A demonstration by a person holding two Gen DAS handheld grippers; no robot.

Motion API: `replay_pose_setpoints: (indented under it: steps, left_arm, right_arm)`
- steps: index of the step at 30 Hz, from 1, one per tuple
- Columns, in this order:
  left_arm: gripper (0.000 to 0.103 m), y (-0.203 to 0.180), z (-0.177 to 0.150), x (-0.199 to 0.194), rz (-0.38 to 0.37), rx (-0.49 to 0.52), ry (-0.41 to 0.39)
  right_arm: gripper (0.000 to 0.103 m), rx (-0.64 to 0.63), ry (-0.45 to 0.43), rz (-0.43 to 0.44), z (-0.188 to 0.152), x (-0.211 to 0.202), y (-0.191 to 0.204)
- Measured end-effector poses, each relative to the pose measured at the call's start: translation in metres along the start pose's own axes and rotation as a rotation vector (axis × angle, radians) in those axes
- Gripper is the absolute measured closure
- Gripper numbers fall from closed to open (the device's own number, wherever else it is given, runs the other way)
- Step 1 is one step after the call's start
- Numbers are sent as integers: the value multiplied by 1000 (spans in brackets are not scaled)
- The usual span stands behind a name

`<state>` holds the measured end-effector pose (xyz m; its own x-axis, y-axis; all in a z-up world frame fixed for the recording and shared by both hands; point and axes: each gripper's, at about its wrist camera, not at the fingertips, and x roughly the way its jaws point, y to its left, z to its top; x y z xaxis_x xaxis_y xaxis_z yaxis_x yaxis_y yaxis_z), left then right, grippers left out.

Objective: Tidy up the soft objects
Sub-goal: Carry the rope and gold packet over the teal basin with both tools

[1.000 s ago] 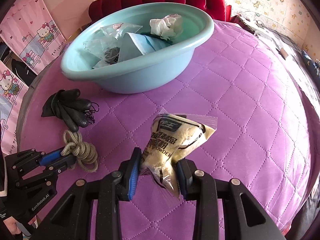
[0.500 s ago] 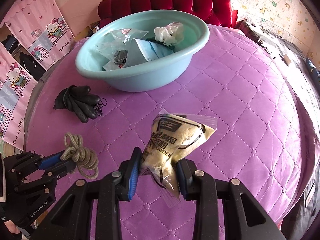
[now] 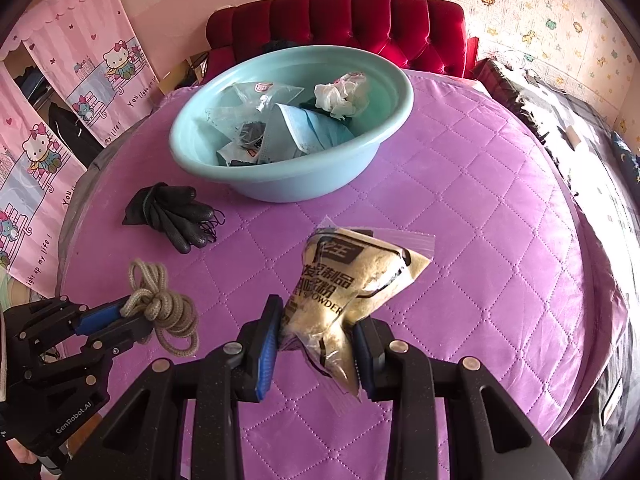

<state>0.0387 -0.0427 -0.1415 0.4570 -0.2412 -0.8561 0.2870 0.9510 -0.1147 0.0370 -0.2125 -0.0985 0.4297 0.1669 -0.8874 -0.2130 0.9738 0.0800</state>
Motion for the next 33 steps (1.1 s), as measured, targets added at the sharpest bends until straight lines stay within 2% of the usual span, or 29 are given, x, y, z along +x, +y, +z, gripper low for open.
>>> replay_pose_setpoints:
  steps: [14, 33]
  left_arm:
    - [85, -3, 30, -28, -3, 24, -65]
    - [85, 9, 93, -29, -19, 70, -113]
  right_arm:
    - [68, -38, -56, 0, 26, -26, 9]
    - [68, -98, -93, 41, 98, -38, 23]
